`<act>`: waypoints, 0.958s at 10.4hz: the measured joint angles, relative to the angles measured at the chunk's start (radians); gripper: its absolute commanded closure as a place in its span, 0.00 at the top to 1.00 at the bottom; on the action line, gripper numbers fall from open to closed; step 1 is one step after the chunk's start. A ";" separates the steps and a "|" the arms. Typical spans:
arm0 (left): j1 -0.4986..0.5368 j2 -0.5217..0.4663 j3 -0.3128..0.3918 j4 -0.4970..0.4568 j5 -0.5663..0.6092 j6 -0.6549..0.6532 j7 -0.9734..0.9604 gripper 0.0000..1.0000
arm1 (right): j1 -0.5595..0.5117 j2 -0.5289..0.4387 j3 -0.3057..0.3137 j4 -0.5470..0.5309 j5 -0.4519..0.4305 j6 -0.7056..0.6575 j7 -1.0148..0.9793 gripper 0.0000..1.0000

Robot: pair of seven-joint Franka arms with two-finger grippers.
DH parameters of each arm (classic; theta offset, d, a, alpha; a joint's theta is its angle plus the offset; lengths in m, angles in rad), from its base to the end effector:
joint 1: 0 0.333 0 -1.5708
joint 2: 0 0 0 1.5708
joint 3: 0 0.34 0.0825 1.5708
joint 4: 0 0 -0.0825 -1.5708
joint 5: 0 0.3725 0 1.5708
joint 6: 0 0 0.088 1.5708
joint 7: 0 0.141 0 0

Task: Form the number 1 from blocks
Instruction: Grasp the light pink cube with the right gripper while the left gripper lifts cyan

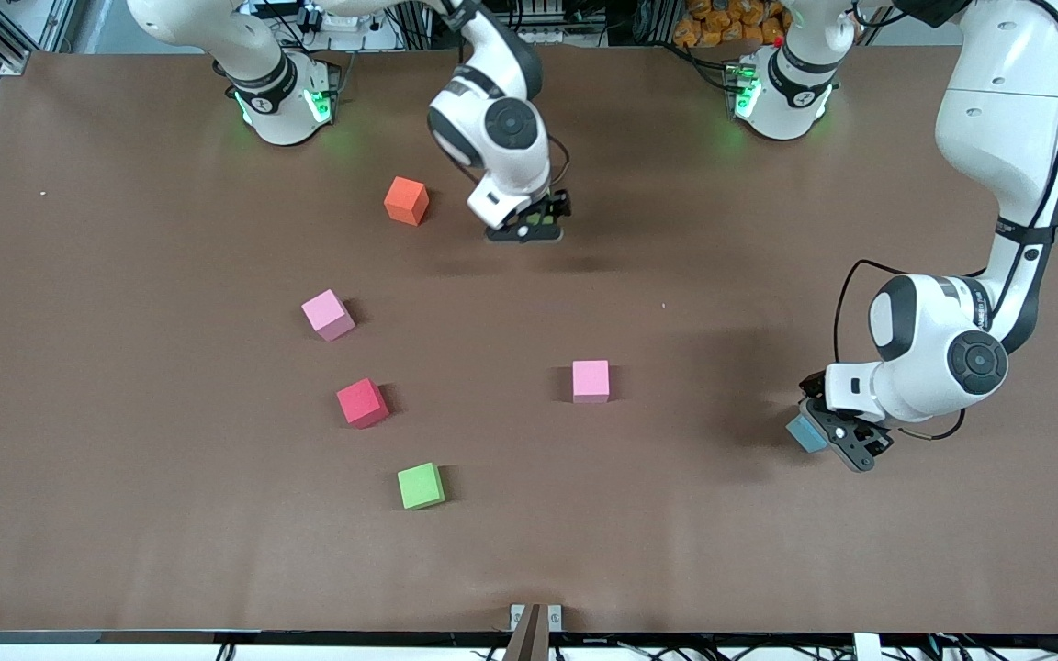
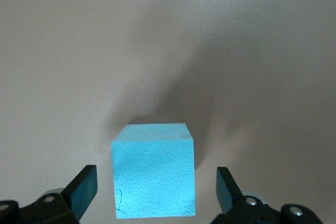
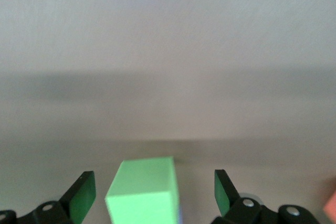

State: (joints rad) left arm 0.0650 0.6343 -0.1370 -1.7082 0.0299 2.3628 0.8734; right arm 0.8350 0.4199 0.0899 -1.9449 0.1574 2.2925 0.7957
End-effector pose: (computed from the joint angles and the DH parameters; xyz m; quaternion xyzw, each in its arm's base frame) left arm 0.6827 -0.0391 0.2215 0.8913 -0.4522 0.0237 0.0222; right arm 0.3640 0.4921 0.2567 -0.9965 -0.0071 0.0807 0.0220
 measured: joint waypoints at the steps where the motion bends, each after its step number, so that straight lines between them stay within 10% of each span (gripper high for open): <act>1: 0.000 0.000 0.002 -0.004 0.000 0.000 0.000 1.00 | -0.054 -0.014 -0.003 0.000 -0.006 -0.029 -0.075 1.00; 3: -0.002 0.001 0.002 -0.008 0.000 0.000 0.000 1.00 | -0.159 -0.028 -0.018 0.000 -0.071 -0.084 -0.228 1.00; 6: -0.017 0.001 0.003 -0.010 0.000 0.000 0.000 0.73 | -0.327 -0.023 -0.027 0.027 -0.160 -0.085 -0.431 1.00; 9: -0.025 0.000 0.004 -0.010 0.000 0.003 0.000 0.00 | -0.440 0.011 -0.029 0.052 -0.162 -0.090 -0.641 1.00; 10: -0.025 -0.001 0.005 -0.011 0.000 0.004 0.000 0.00 | -0.460 0.021 -0.029 0.041 -0.162 -0.093 -0.698 1.00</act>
State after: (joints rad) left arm 0.0399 0.6332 -0.1323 -1.7187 0.0299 2.3663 0.8737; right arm 0.3754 0.4408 0.0614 -1.9044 -0.0045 2.1999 0.0976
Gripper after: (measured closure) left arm 0.445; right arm 0.000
